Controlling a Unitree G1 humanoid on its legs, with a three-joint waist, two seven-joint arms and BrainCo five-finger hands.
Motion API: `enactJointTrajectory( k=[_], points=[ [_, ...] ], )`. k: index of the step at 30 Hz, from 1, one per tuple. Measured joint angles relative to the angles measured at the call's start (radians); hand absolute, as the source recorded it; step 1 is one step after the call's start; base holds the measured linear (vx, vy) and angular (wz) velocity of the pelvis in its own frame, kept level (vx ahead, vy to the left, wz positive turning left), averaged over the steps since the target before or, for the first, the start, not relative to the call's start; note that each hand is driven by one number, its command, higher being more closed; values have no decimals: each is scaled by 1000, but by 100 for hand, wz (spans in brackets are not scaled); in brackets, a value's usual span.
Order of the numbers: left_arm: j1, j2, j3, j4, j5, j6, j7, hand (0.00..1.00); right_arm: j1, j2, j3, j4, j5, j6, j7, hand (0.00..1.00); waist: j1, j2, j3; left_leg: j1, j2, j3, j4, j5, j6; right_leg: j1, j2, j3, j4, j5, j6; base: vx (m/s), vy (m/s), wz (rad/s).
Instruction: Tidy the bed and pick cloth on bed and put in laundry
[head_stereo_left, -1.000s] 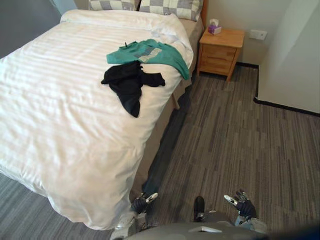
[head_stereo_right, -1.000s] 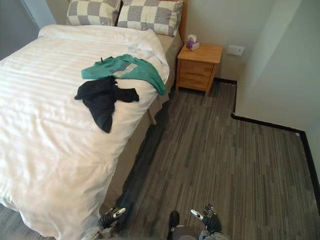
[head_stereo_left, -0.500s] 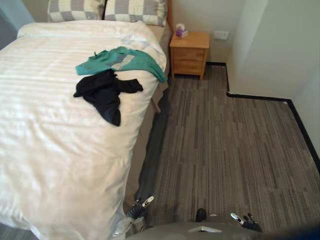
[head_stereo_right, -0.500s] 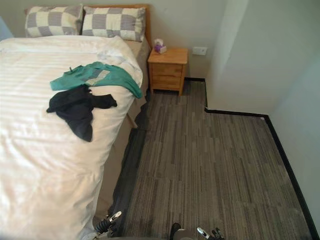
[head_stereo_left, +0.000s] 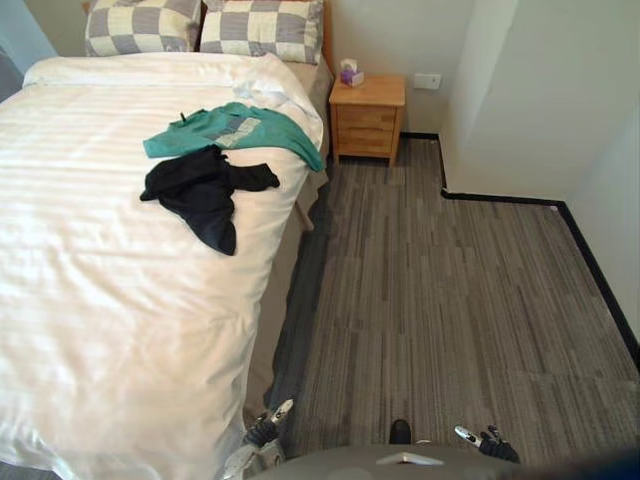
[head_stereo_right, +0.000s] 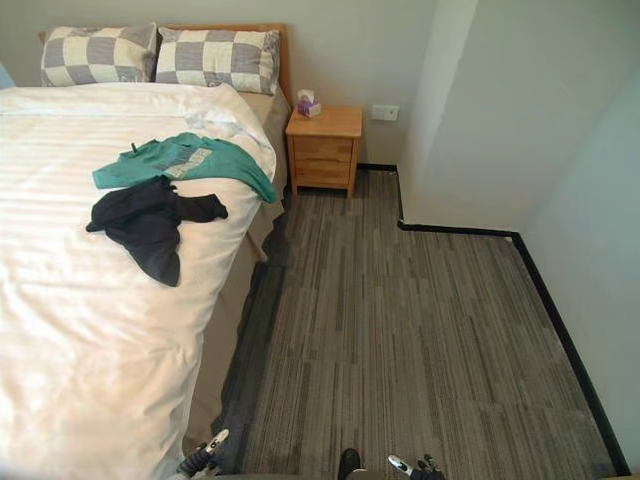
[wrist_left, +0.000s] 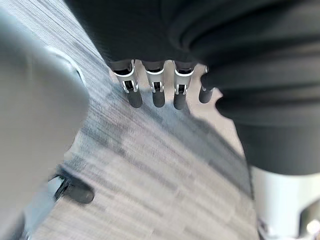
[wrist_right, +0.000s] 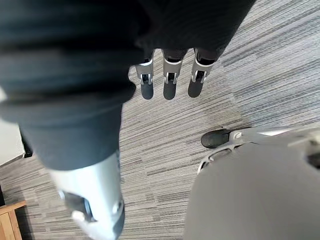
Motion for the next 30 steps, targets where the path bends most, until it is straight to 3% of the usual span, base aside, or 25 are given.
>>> enactJointTrajectory(
  k=[1,2,3,4,5,6,7,8,9,11,12,13,16,19,20,21,23,24,25,26,27,29,30],
  points=[
    [7,14,10,-13,19,1,3,0,3,2,16,0,2,0,7,0,1,-14,11,-52,22,-9,124,24,15,-5,-4,2,28,-24,-5,-39,-131,-38],
    [26,24,18,-11,61,7,8,0,6,-1,49,0,9,0,23,0,8,-19,12,-132,58,-50,313,131,67,23,10,24,9,-31,-12,-59,-143,-47],
    [46,22,16,-10,81,12,9,0,1,-4,65,-3,11,0,31,0,19,-30,18,-163,60,-70,366,183,78,50,13,45,-25,-31,-4,34,-137,-91],
    [70,5,15,-11,105,21,8,0,5,-10,62,-19,12,0,43,0,41,-10,10,-203,43,-102,387,177,83,90,17,51,-79,-39,38,173,-89,-100],
    [75,-3,-9,-17,112,20,8,0,0,-18,37,-36,10,-1,57,0,44,-8,29,-235,20,-103,364,102,48,59,-8,52,-8,-48,29,164,-31,-84],
    [76,2,-23,-8,114,26,8,0,0,-24,7,-35,8,0,67,0,41,20,38,-244,14,-115,304,77,47,61,5,50,8,-44,3,137,20,-63],
    [75,-19,-23,-11,113,29,7,0,2,-24,-9,-39,7,-3,68,0,37,35,32,-239,2,-99,157,60,58,63,14,75,7,-47,3,64,71,-47],
    [78,-19,-23,-11,112,26,5,0,2,-22,-9,-43,-2,-14,69,0,35,34,32,-233,-10,-84,76,59,60,60,15,90,7,-47,3,131,74,-76],
    [81,-19,-22,-11,103,25,-2,0,16,-16,-9,-64,-35,-46,68,0,34,35,31,-216,-31,-57,-118,59,60,54,25,121,-12,-45,6,121,64,-78],
    [103,-28,-15,-10,94,22,-8,0,35,-18,-7,-78,-63,-74,66,0,45,60,13,-203,-32,-50,-214,111,80,54,50,159,-4,-44,23,159,50,-71],
    [117,-19,-13,-16,93,17,-16,0,42,-3,-2,-84,-89,-91,65,0,31,40,7,-202,-45,-38,-212,111,79,21,23,173,114,-82,26,249,25,-25],
    [116,-4,-13,-22,92,12,-17,0,62,15,-4,-81,-96,-101,64,0,23,8,4,-199,-61,-29,-207,111,79,34,6,195,102,-138,20,263,17,5],
    [122,-8,-22,-19,82,1,-18,0,94,9,-3,-77,-121,-101,47,0,27,8,-21,-179,-63,8,-203,110,104,54,-4,203,71,-152,45,216,71,-5],
    [123,7,-42,-15,66,1,-18,0,107,26,-44,-72,-175,-101,17,0,39,-5,-54,-135,-117,25,-227,68,122,77,-46,219,95,-197,90,265,111,-5],
    [122,29,-84,1,70,-1,-19,0,105,37,-91,-38,-189,-103,8,0,32,-17,-72,-116,-153,2,-262,50,122,51,-73,219,198,-220,117,291,108,30],
    [107,56,-135,30,75,-6,-17,0,88,40,-114,-14,-188,-113,-2,0,22,-26,-68,-98,-177,-4,-271,42,128,-53,-106,237,430,-214,133,285,108,38],
    [93,85,-196,39,74,-14,-15,0,77,49,-122,-7,-187,-139,-8,0,8,-40,-57,-49,-211,-29,-300,33,138,-140,-155,231,658,-140,135,288,125,46],
    [91,98,-235,41,66,-20,-10,0,72,49,-117,-5,-187,-160,-8,0,-23,-37,-47,15,-222,-67,-333,21,152,-194,-186,211,831,-8,137,362,113,59],
    [92,102,-244,41,63,-20,-9,0,72,50,-111,-5,-188,-169,-8,0,-37,-33,-45,39,-221,-83,-342,14,159,-207,-187,209,875,12,132,291,62,63],
    [86,107,-250,42,57,-19,-6,0,70,51,-96,-7,-187,-178,-8,0,-39,-41,-40,74,-220,-94,-352,-1,160,-231,-185,209,911,-21,119,391,10,38],
    [67,116,-254,42,27,-12,5,0,71,52,-73,-17,-187,-190,-7,0,-36,-54,-29,125,-212,-109,-371,-21,159,-281,-171,201,893,-97,108,344,-24,39],
    [33,115,-254,42,15,-2,10,0,71,61,-65,-41,-178,-201,-2,0,-42,-52,-22,149,-186,-134,-371,-49,145,-324,-151,162,782,-127,98,409,-96,60],
    [-8,105,-252,39,16,-2,12,0,80,69,-66,-55,-146,-206,0,0,-55,-38,-16,165,-146,-171,-376,-75,126,-335,-131,91,547,-112,94,486,-160,86]
  ],
)
